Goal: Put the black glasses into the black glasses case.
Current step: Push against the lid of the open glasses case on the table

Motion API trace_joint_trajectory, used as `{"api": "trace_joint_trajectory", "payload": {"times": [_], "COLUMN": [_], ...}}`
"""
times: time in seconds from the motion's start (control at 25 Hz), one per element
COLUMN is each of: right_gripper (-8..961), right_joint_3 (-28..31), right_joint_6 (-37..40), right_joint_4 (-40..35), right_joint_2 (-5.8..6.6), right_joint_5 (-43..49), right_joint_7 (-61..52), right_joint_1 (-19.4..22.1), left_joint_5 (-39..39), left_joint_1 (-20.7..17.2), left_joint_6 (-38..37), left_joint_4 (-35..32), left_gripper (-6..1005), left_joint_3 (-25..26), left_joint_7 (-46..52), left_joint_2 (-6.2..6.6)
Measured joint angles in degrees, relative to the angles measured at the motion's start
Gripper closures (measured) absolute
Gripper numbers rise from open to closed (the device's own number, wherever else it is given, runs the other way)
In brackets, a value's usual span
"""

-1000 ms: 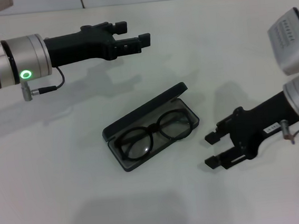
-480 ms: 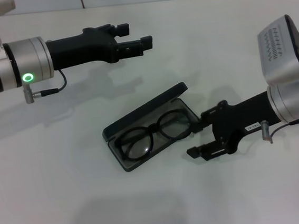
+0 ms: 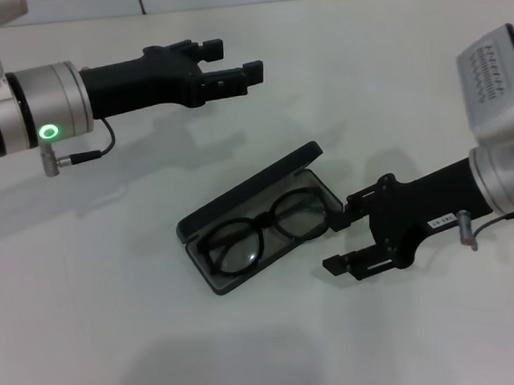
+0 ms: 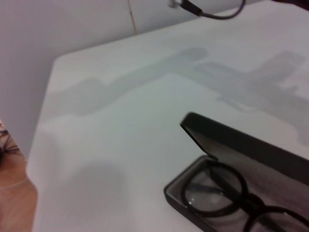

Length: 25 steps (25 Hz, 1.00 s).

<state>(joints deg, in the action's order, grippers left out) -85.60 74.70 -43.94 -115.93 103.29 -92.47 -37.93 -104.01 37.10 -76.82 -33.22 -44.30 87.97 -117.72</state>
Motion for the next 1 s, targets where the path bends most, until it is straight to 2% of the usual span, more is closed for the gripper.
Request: {"api": "trace_joint_trajectory", "payload": {"times": [0.2, 0.52, 1.0], "right_gripper": [351, 351, 351], "right_joint_3": [0.0, -1.2, -3.4], "right_joint_6": [1.6, -1.5, -4.0], "right_joint_4": [-1.9, 3.0, 5.2], "right_joint_2": [0.26, -0.16, -0.26], "right_joint_5": [1.1, 3.8, 3.9], "right_joint_7": [-2.3, -6.1, -7.1], "right_joint_1": [1.1, -3.7, -5.0], "left_joint_5": [0.0, 0.0, 0.1], "left_joint_1": [0.2, 1.1, 1.3], "left_joint_6": [0.0, -0.1, -0.1], "left_joint_4": [0.0, 0.0, 0.0], "left_gripper": [112, 112, 112], "left_joint_3": [0.0, 0.0, 0.0], "left_joint_7": [0.0, -0.2, -0.6], "left_joint_2": [-0.12, -0.52, -1.13]}}
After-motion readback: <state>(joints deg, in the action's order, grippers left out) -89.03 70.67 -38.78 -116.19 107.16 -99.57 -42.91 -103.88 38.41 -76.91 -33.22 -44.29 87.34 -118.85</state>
